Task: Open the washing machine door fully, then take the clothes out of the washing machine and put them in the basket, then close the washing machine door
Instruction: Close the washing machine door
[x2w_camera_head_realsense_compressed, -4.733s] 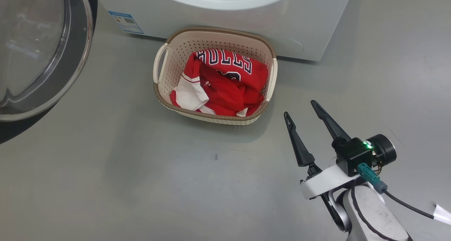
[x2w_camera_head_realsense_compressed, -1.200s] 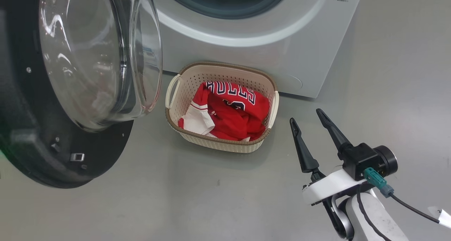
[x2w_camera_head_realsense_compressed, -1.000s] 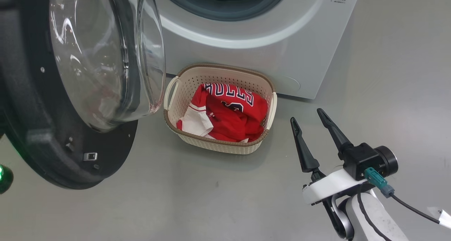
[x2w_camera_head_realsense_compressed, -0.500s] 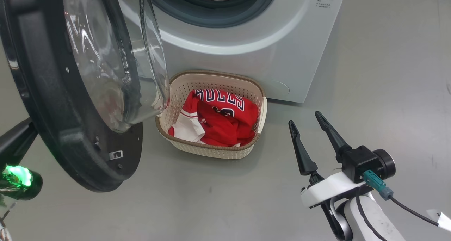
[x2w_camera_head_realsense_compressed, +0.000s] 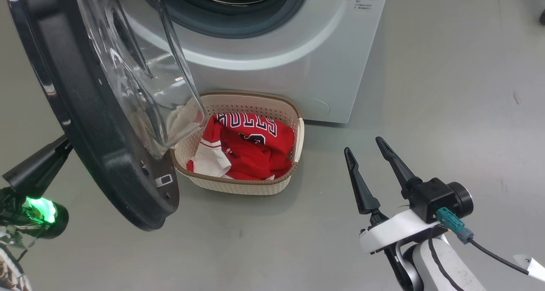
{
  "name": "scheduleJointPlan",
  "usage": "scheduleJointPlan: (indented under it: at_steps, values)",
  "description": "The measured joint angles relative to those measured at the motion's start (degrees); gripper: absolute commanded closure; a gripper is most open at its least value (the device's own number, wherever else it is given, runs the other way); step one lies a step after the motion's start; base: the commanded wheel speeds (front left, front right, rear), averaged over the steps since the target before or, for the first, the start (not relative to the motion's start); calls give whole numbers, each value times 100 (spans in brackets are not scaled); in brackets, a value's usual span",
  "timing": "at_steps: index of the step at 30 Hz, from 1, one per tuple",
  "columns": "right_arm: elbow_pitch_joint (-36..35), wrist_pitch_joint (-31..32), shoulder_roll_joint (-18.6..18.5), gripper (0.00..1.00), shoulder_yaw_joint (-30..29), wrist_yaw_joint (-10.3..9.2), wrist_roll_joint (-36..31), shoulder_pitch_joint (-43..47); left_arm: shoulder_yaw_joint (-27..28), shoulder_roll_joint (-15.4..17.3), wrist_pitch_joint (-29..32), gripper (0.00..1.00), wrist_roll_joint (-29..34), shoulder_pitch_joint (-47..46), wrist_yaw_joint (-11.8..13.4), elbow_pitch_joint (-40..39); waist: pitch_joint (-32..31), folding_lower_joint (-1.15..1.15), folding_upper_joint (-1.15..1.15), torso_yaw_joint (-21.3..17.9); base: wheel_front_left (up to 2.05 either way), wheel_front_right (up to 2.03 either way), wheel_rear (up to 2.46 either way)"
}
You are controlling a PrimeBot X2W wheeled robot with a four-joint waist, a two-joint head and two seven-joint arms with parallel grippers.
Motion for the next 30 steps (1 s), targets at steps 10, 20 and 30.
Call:
scheduleJointPlan:
  at_steps: [10,20,30]
  values:
    - [-73,0,2,0,-1,-97,37,9,-266,-82,-125,100,-236,54,189,-200,26,0,0,-315,0,0,0]
    - [-107,0,3,0,10,-101,92,9,-721,-76,-403,100,-583,171,335,-179,16,0,0,-677,0,0,0]
    - [-158,0,5,0,57,-192,143,37,-1125,-75,-950,100,-780,320,360,-108,-4,0,0,-1157,0,0,0]
